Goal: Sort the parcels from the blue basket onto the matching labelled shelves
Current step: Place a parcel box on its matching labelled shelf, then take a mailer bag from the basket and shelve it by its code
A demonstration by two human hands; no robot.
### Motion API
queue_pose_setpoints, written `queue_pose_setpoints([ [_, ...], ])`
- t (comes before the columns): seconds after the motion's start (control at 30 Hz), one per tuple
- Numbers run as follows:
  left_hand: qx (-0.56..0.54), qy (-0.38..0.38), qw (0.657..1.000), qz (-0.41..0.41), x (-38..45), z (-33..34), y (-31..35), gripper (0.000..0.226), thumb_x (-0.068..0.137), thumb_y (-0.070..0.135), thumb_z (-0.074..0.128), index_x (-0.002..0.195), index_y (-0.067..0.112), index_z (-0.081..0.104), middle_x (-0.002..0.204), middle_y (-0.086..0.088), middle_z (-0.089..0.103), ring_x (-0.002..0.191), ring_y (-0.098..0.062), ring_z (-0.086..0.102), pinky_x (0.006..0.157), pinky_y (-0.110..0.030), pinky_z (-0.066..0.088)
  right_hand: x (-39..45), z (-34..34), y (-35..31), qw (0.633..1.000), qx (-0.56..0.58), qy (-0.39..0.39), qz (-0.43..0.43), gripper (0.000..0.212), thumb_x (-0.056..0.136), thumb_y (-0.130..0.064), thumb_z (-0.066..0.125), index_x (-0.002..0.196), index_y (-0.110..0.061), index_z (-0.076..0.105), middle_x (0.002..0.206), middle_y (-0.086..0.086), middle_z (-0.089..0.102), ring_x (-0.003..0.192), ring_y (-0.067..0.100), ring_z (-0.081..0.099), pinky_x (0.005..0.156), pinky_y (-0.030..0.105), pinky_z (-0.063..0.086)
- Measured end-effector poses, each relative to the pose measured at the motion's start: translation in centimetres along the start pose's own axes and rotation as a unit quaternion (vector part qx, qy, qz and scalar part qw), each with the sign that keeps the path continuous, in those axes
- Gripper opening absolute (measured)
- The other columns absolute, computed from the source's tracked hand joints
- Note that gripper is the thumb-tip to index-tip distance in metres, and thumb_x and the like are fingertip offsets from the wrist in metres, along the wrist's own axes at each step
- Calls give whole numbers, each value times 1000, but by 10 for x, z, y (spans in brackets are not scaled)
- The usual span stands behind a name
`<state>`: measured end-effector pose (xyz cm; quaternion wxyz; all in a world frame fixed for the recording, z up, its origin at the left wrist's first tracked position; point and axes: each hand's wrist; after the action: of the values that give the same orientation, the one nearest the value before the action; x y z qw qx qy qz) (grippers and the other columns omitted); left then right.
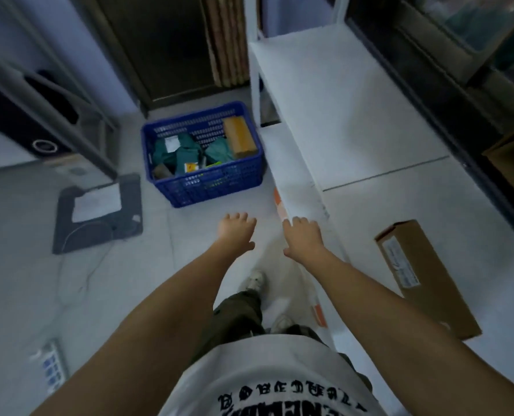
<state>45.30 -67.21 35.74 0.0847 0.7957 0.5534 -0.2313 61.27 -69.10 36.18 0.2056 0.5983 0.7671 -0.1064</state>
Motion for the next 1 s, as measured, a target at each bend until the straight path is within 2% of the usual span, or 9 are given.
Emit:
queue_pose_setpoints([
  [0.2,-37,-29,995,-87,-26,14,-38,57,89,42,58,135,13,40,134,-11,45,123,-28,44,100,-37,32,31,-26,-46,995,-10,11,-94,56,85,-40,61,128,-11,41,128,10,50,117,27,49,90,35,39],
  [0.37,-59,-38,990,-127,-26,22,-74,56,90,42,57,134,12,40,133,-11,46,122,-28,44,101,-38,32,60,-40,-67,992,-37,-8,-116,55,86,-42,60,127,-11,42,126,11,51,116,27,50,89,36,39],
  [0.6,-71,-32,988,-133,1,28,-141,53,90,41,56,132,11,41,132,-11,47,122,-28,44,100,-36,34,117,-65,-84,996,-20,-35,-78,54,87,-41,58,128,-10,42,128,12,50,117,28,51,91,36,43],
  [0.7,-67,-26,990,-119,14,25,-168,51,91,41,56,130,11,43,130,-11,49,120,-28,46,99,-35,35,136,-78,-91,997,35,-50,-38,51,88,-38,56,128,-9,42,128,13,50,117,28,51,89,35,44],
  [0.77,-63,-23,992,-105,24,22,-183,50,91,40,56,130,11,44,128,-11,49,119,-28,47,97,-35,36,147,-85,-94,997,55,-60,-14,57,89,-39,57,133,-8,38,131,13,48,120,29,49,90,37,43],
  [1.0,-71,-14,993,-97,57,12,-225,49,91,41,55,129,11,45,127,-11,50,118,-28,48,96,-35,38,194,-114,-113,998,52,-41,-19,65,85,-44,61,133,-7,38,130,14,48,119,30,47,92,39,43],
])
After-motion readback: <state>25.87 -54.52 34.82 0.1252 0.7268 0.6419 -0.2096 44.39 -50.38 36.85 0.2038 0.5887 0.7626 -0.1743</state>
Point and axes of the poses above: each hand's wrist, its own x-axis towards the middle knuckle, its own z-axis out of the palm, y = z × x
